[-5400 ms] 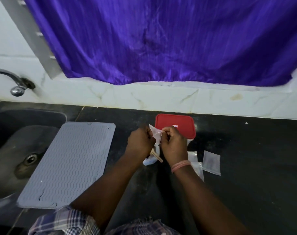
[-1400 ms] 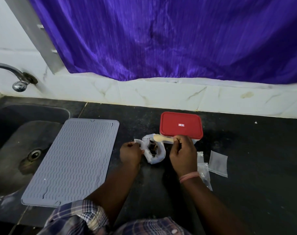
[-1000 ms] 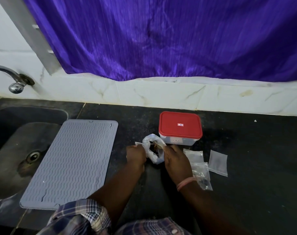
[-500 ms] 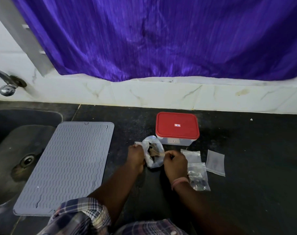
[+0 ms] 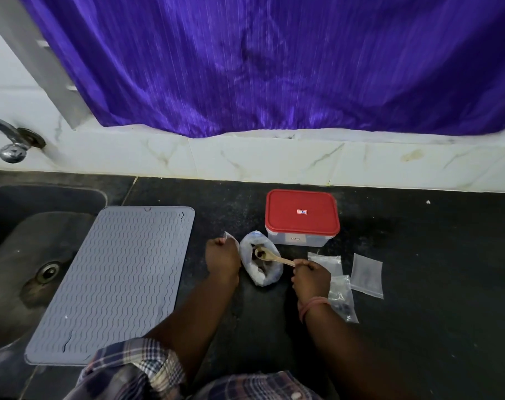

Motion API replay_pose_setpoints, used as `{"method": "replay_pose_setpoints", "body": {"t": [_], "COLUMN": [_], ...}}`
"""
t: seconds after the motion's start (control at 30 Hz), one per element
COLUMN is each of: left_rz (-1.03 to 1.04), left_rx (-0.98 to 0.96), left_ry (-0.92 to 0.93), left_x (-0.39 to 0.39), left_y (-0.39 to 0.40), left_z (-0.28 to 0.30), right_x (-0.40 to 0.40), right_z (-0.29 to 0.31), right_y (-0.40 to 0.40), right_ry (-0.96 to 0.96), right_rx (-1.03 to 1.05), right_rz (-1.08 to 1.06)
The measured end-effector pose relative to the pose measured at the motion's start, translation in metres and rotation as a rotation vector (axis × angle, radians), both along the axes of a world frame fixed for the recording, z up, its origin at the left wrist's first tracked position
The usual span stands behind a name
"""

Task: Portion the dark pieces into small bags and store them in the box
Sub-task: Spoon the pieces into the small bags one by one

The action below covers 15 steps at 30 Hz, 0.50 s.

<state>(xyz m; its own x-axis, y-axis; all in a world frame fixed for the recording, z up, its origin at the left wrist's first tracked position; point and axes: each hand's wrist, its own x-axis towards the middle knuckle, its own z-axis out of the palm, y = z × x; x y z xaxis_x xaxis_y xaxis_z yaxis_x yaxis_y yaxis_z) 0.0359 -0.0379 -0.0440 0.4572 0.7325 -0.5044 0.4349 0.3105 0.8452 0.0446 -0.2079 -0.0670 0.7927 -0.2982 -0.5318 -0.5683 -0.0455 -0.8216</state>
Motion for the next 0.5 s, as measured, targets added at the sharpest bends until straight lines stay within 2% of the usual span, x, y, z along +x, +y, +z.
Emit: {"method": "replay_pose_setpoints", "body": {"t": [0.2, 0.5], "left_rz": [-0.054, -0.199], "left_rx": [0.132, 0.228], "left_ry": [0.059, -0.011], "left_x": [-0.006, -0.016], "left_y": [0.008, 0.003], "left_z": [0.008, 0.02], "right_x": [0.0, 0.0], "right_z": [0.008, 0.044], "right_y": [-0.001, -0.003], "right_ry": [-0.038, -0.174], "right_rx": [0.028, 0.017], "right_rz": [0.024, 0.032]}}
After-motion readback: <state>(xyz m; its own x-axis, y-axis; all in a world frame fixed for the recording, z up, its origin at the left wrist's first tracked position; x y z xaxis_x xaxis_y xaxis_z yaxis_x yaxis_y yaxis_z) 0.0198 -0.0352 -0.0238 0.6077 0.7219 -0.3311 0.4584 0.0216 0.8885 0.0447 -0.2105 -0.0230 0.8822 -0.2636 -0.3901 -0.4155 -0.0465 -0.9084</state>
